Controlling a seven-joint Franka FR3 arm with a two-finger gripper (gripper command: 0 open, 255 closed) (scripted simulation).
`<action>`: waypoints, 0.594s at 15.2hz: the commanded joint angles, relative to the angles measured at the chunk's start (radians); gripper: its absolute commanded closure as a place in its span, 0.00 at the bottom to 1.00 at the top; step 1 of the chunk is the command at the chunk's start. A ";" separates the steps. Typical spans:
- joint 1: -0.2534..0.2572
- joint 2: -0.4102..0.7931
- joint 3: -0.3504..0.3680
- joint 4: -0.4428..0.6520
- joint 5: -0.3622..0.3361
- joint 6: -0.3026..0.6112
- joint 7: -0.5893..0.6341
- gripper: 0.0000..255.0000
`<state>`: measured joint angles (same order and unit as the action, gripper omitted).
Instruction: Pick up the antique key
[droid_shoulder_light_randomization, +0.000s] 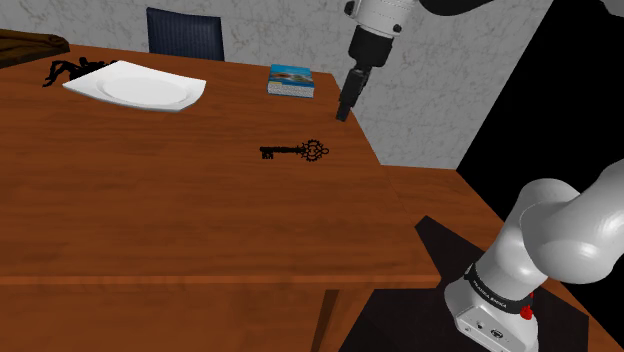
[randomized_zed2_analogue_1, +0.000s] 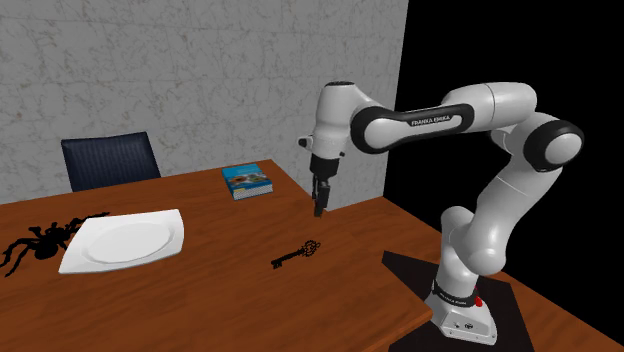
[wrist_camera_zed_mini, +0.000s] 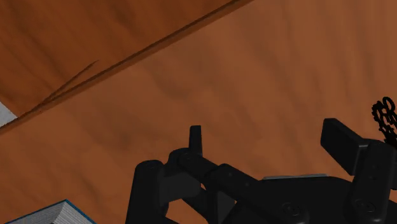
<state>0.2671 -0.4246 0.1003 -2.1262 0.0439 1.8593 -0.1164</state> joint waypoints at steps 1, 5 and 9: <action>0.025 0.039 0.015 0.031 0.010 0.013 -0.033 0.00; 0.075 0.105 0.053 0.088 0.028 0.030 -0.086 0.00; 0.122 0.166 0.094 0.145 0.043 0.042 -0.139 0.00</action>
<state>0.3780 -0.2731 0.1853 -1.9949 0.0829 1.8985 -0.2385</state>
